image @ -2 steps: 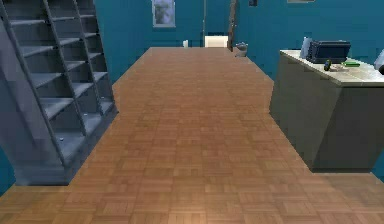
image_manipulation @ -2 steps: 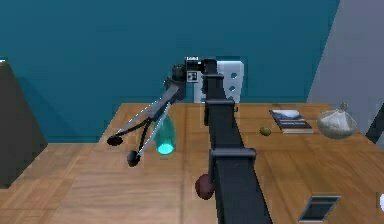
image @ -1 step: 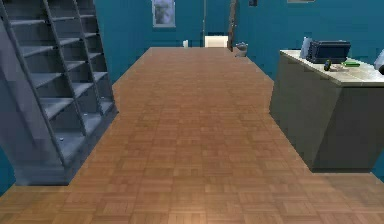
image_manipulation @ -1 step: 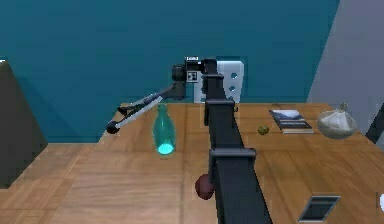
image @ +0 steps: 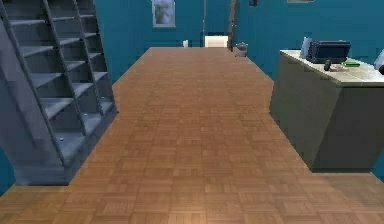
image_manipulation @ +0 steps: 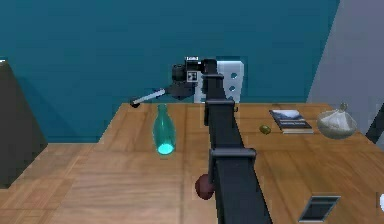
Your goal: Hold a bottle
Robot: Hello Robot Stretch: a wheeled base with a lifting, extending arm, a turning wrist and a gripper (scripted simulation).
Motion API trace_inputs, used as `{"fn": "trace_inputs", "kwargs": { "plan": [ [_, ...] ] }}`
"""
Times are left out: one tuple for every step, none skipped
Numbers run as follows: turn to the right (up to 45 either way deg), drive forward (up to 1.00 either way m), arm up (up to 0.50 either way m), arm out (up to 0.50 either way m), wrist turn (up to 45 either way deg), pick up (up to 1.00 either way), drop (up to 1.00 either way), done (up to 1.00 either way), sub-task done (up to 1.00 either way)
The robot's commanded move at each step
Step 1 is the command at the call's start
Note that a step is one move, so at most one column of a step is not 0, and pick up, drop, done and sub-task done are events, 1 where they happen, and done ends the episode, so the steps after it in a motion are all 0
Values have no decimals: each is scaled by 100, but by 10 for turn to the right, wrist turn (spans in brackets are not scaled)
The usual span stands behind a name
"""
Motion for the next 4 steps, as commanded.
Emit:
{"fn": "trace_inputs", "kwargs": {
  "plan": [
    [0,0,0,0,210,0,0,0,0],
    [0,0,-30,0,0,0,0,0,0],
    [0,0,0,0,0,100,0,0,0],
    [0,0,10,0,0,0,0,0,0]
  ]
}}
